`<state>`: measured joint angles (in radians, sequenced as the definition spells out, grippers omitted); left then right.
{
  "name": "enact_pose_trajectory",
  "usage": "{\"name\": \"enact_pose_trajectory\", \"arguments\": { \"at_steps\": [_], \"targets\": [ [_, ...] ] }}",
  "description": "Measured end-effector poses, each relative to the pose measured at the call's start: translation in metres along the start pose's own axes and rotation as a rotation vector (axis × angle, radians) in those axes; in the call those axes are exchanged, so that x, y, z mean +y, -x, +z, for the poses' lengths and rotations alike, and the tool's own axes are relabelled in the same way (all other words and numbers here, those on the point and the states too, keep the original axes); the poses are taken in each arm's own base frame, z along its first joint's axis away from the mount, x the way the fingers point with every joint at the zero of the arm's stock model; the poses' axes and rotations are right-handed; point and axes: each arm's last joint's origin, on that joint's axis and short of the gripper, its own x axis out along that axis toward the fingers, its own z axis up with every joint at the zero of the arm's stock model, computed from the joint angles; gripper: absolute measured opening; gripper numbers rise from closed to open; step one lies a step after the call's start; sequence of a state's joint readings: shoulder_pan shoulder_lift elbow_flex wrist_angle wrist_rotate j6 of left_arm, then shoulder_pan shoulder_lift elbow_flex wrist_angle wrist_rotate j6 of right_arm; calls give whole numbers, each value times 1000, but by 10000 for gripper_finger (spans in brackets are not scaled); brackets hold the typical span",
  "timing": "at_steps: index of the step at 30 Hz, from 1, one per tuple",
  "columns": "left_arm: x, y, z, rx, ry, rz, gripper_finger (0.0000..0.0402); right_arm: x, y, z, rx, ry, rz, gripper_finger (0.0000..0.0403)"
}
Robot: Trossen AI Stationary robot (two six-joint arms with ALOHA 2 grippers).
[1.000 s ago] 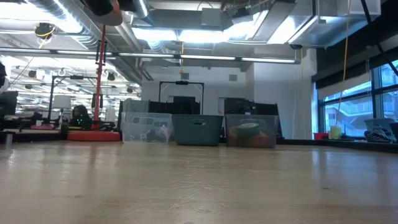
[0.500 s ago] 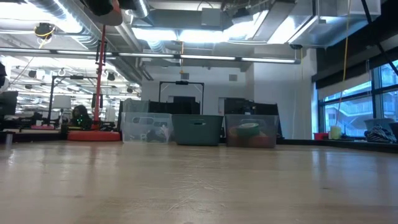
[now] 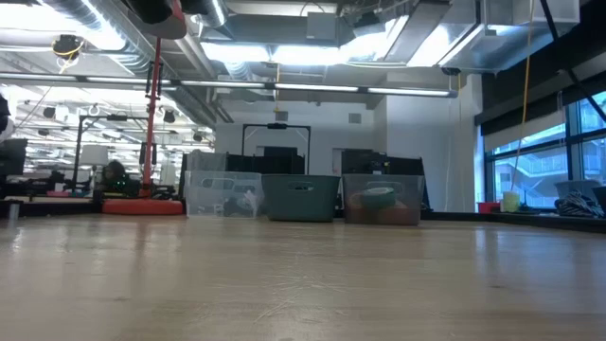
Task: Pick and place Stapler, Stapler remover, tape
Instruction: Put the pink staple remover into the transparent bin
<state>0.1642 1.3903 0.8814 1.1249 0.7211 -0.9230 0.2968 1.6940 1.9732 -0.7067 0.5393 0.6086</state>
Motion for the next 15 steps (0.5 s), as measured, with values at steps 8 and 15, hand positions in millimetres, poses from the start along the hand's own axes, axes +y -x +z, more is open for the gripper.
{"name": "enact_pose_trajectory", "arguments": {
  "at_steps": [8,15],
  "targets": [
    [1,0,0,2,-4,6,24,-1,-4,1,6,6,12,28],
    [1,0,-1,3,-11,6,3,-1,-4,1,6,8,11,28]
  ]
}}
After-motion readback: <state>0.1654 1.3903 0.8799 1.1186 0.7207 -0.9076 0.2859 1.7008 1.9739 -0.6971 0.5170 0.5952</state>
